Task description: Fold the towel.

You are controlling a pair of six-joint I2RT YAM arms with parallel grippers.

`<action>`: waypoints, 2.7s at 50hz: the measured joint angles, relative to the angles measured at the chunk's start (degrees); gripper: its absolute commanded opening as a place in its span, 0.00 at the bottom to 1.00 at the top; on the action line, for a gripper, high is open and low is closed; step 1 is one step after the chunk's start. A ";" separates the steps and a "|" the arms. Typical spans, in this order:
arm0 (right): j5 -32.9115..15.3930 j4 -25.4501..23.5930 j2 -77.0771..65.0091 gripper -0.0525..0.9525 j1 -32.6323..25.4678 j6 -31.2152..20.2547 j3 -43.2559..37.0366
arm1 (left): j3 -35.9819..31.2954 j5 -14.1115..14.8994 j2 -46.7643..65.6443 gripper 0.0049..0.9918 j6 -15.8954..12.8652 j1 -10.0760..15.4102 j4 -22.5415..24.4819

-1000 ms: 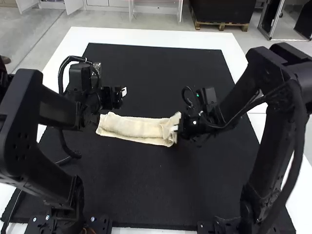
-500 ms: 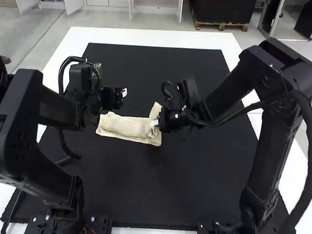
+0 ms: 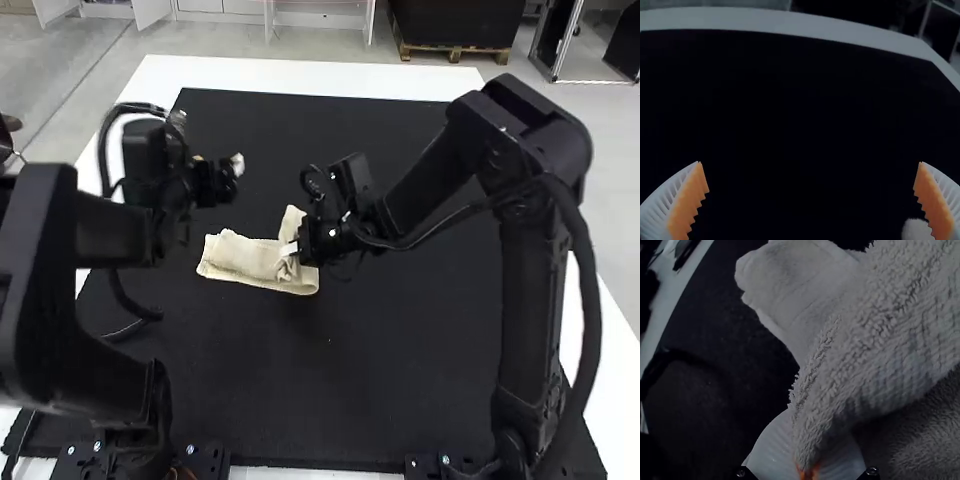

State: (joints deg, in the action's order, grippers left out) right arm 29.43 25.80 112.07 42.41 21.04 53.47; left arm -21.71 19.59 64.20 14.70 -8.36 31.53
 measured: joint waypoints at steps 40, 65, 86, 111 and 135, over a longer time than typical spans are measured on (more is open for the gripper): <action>-0.81 -4.98 15.76 0.04 6.29 0.96 24.48 | 0.00 3.85 -5.03 0.98 0.39 -14.21 -0.39; -0.92 -8.98 21.57 0.04 9.60 1.29 33.44 | 0.00 6.40 -5.03 0.98 0.39 -16.52 -0.42; -0.68 -8.81 23.41 0.96 9.46 2.40 34.47 | 0.00 9.16 -5.03 0.98 0.39 -16.55 -1.27; -0.02 -14.14 23.34 0.96 6.58 4.48 42.77 | 0.00 10.71 -5.05 0.98 0.39 -16.55 -1.95; -1.33 -31.21 19.32 0.96 2.03 2.82 56.68 | 0.00 10.91 -6.51 0.98 -0.76 -16.55 -1.66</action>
State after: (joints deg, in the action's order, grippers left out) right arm 28.10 -5.41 131.39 44.45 23.86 110.15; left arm -21.71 30.50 57.69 13.93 -24.91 29.87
